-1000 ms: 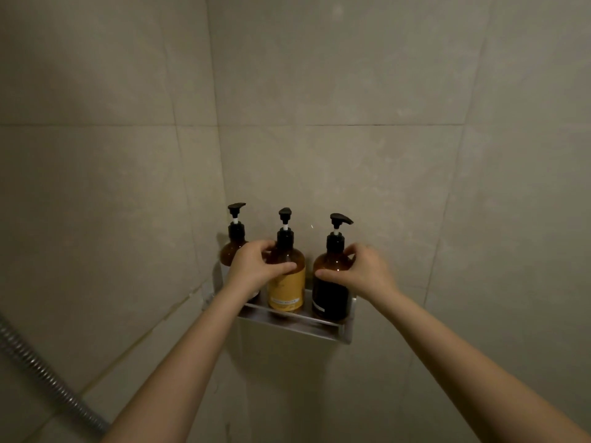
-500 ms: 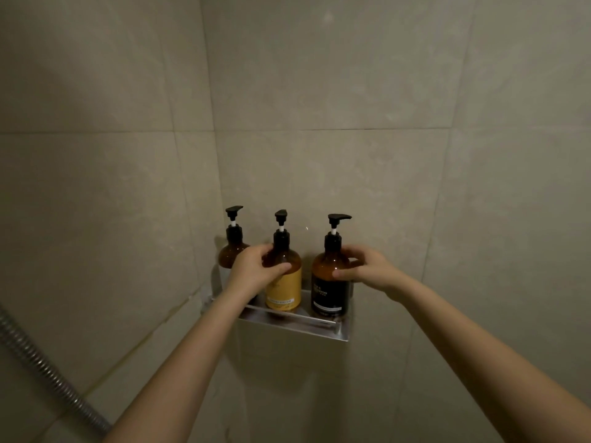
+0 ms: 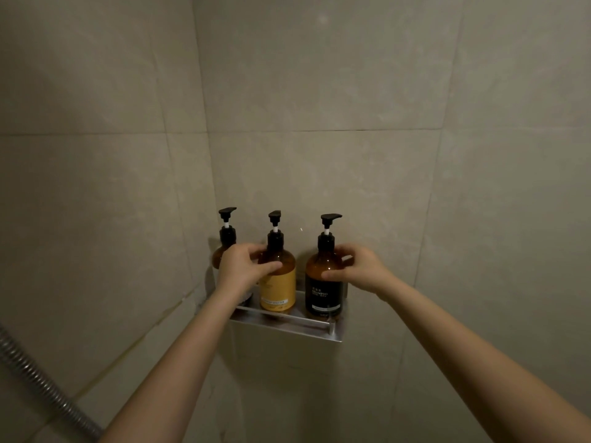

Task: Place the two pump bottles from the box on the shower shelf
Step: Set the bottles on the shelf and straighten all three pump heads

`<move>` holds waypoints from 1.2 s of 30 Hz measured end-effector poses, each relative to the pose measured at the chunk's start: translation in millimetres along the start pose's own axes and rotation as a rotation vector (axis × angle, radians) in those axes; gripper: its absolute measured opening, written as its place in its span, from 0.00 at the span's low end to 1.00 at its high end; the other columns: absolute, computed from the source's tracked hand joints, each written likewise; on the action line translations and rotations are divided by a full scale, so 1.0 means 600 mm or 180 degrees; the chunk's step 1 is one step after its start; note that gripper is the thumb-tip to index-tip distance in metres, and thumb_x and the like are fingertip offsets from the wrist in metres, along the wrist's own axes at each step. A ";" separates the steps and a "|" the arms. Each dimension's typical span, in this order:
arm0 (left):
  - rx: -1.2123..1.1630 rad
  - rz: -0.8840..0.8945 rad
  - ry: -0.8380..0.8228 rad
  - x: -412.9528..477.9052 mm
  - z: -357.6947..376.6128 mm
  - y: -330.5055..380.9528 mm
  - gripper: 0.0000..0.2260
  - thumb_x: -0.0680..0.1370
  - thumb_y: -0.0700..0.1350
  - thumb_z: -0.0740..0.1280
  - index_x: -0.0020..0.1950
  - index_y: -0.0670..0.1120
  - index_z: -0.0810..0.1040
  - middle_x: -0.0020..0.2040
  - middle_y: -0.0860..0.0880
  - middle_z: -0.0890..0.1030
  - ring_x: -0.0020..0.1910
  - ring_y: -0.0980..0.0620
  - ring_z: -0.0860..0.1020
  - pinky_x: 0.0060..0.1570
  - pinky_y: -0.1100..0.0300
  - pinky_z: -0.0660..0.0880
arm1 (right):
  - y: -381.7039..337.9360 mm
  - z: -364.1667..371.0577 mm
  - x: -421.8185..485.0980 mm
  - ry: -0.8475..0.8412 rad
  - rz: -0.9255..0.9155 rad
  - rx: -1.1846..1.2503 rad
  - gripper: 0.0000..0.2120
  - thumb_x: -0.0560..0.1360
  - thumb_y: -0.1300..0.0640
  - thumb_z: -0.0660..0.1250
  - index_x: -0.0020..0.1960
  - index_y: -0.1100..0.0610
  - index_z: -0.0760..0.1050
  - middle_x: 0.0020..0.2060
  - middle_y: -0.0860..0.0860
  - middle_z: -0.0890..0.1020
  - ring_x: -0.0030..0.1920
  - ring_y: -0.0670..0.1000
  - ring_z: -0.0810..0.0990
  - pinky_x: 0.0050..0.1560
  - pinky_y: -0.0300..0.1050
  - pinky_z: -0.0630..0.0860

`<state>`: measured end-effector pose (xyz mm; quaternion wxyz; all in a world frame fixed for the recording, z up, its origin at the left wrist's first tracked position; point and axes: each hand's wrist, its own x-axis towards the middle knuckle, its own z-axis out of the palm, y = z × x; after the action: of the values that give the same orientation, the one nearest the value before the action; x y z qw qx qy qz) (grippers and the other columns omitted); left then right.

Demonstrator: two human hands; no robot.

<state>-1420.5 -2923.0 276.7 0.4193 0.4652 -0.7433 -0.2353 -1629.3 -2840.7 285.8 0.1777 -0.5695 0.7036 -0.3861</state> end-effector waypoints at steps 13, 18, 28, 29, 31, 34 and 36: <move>-0.0053 0.0029 -0.0240 0.011 -0.006 -0.017 0.26 0.68 0.49 0.74 0.64 0.43 0.76 0.62 0.45 0.79 0.60 0.50 0.77 0.52 0.60 0.72 | -0.014 -0.001 -0.002 0.0164 0.0028 -0.0082 0.29 0.66 0.51 0.76 0.63 0.60 0.74 0.58 0.56 0.80 0.57 0.55 0.78 0.59 0.54 0.76; -0.0090 -0.0010 -0.0268 0.016 -0.008 -0.019 0.26 0.66 0.49 0.75 0.62 0.43 0.77 0.60 0.45 0.80 0.59 0.50 0.78 0.51 0.60 0.72 | -0.018 0.006 -0.003 0.0323 0.0069 0.0004 0.30 0.64 0.52 0.78 0.63 0.61 0.74 0.57 0.57 0.80 0.56 0.55 0.78 0.56 0.51 0.77; -0.0161 0.0283 0.0339 -0.005 -0.017 -0.020 0.15 0.71 0.51 0.71 0.55 0.46 0.81 0.49 0.50 0.84 0.45 0.58 0.79 0.41 0.68 0.74 | -0.018 0.018 -0.010 0.0441 0.0035 -0.0033 0.31 0.65 0.50 0.77 0.64 0.60 0.72 0.59 0.56 0.78 0.57 0.55 0.78 0.56 0.51 0.78; -0.0138 0.0334 0.0780 -0.010 -0.026 -0.019 0.12 0.72 0.52 0.69 0.50 0.47 0.83 0.43 0.52 0.84 0.41 0.58 0.80 0.39 0.66 0.75 | -0.017 0.019 -0.011 0.0451 0.0032 -0.0009 0.31 0.65 0.50 0.77 0.64 0.60 0.72 0.59 0.56 0.78 0.57 0.55 0.78 0.56 0.51 0.78; -0.0147 0.0366 0.1647 -0.014 -0.047 -0.020 0.10 0.73 0.51 0.67 0.45 0.47 0.84 0.38 0.52 0.84 0.36 0.57 0.80 0.33 0.68 0.71 | -0.015 0.020 -0.011 0.0467 0.0025 0.0034 0.31 0.65 0.51 0.77 0.63 0.60 0.72 0.59 0.56 0.78 0.57 0.55 0.78 0.55 0.50 0.77; -0.0146 0.0130 0.1582 0.000 -0.064 -0.036 0.12 0.72 0.45 0.68 0.54 0.45 0.81 0.50 0.47 0.84 0.48 0.51 0.82 0.43 0.65 0.72 | -0.012 0.022 -0.010 0.0508 -0.0004 0.0047 0.31 0.65 0.50 0.77 0.63 0.60 0.73 0.58 0.56 0.79 0.56 0.54 0.78 0.54 0.48 0.77; -0.0015 -0.0016 0.1043 0.010 -0.063 -0.052 0.20 0.71 0.41 0.68 0.63 0.45 0.76 0.60 0.46 0.80 0.58 0.49 0.78 0.54 0.59 0.73 | -0.011 0.022 -0.010 0.0536 -0.0001 0.0071 0.31 0.65 0.50 0.77 0.64 0.59 0.73 0.58 0.55 0.79 0.55 0.54 0.78 0.51 0.45 0.77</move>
<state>-1374.7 -2941.3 276.4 0.5353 0.4983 -0.6632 -0.1591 -1614.0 -2840.1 280.9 0.1242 -0.5331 0.7116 -0.4405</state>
